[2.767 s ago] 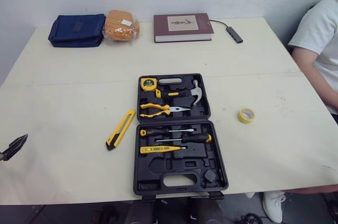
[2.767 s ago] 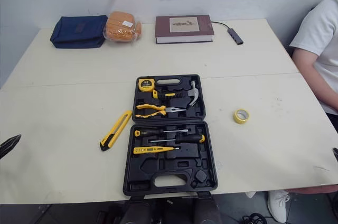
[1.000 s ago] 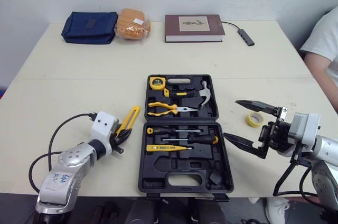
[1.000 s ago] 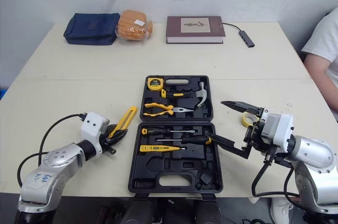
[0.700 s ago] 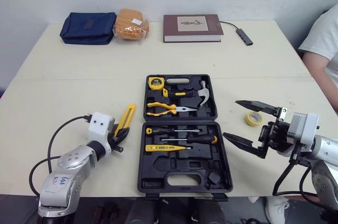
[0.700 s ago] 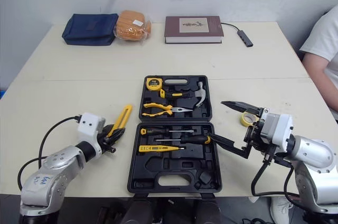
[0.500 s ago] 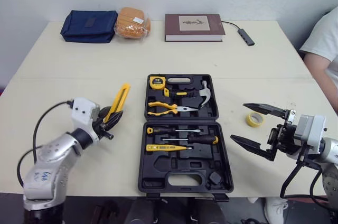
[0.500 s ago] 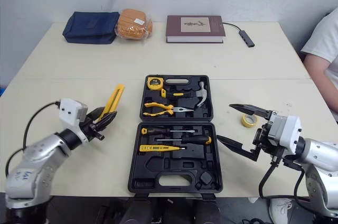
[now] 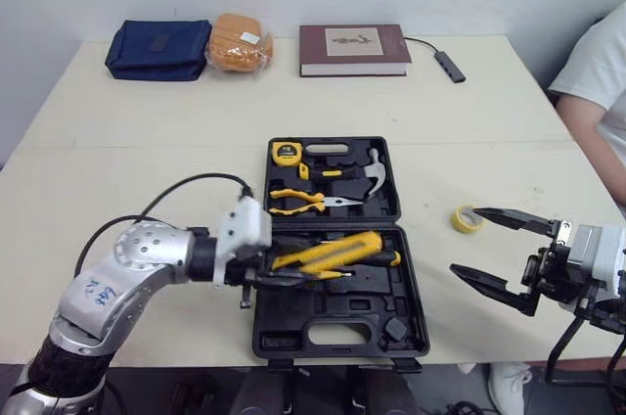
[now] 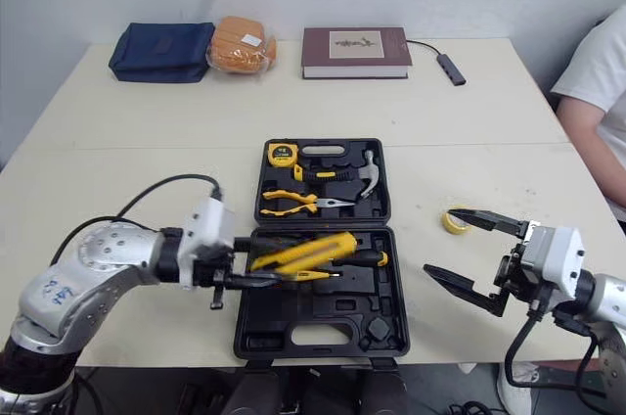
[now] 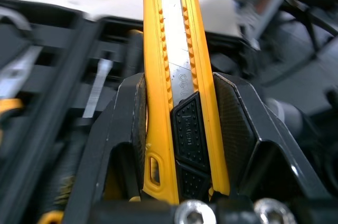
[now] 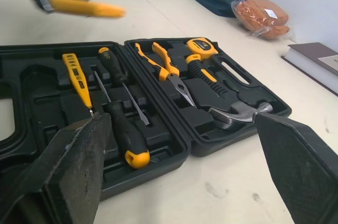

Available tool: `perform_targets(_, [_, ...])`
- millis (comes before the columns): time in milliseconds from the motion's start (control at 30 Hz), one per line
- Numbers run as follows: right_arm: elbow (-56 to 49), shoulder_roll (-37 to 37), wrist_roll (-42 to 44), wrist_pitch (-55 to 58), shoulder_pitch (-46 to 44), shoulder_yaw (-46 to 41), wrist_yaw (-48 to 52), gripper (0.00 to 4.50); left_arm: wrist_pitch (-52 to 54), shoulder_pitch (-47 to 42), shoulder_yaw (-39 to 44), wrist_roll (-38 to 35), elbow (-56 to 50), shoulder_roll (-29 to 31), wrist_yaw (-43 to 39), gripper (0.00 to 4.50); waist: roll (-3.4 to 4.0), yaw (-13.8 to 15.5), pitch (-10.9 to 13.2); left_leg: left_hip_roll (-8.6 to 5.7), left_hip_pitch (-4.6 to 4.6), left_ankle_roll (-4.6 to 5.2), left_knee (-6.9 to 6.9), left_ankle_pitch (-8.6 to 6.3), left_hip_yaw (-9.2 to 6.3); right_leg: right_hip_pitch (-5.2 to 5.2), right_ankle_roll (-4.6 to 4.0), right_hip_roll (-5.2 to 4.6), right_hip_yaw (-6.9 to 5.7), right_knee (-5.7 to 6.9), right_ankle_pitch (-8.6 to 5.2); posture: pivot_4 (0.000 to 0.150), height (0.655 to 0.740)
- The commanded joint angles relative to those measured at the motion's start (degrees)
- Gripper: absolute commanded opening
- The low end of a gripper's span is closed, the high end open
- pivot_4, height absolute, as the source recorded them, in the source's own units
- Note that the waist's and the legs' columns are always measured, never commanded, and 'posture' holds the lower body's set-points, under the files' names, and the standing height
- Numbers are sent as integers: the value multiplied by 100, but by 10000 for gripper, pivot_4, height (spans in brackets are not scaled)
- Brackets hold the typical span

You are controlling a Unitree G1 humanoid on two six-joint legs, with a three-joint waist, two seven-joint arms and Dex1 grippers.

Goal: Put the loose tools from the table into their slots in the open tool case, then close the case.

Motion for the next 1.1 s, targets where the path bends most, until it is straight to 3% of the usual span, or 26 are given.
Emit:
perform_targets(33, [-444,8,256,94,398,-377,69,45000,105,-137,-396,253,-337,205,1,12621,-1,14,1,-1,-1,1,0,0,0,0,0,-1,0,0,0,1500,7400])
perform_targets(233, [-853,50,381,256,809,-579,-25,45000,227,-127,-730,408,-480,335,27,12621,-5,20,4,-2,-2,5,6,0,-2,4,1,-4,2,-2,1,1500,7400])
perform_targets(500, [-1924,14,945,985,1545,-614,-182,45000,303,-608,-1702,1329,-175,203,235,12621,-6,33,6,-2,-3,6,2,0,-5,3,1,-4,2,-5,0,1500,7400])
perform_targets(767, [-1940,143,752,902,1623,-589,-265,45000,476,-763,-2033,1539,-85,-172,365,12621,-11,32,9,-1,-6,7,6,0,-7,2,1,-4,2,-4,1,1500,7400])
perform_targets(1100, [-1772,424,531,581,1932,-667,-32,45000,289,-962,-2238,1962,309,-162,233,12621,-11,37,8,-2,-4,7,6,0,-7,3,1,-4,1,-3,0,1500,7400])
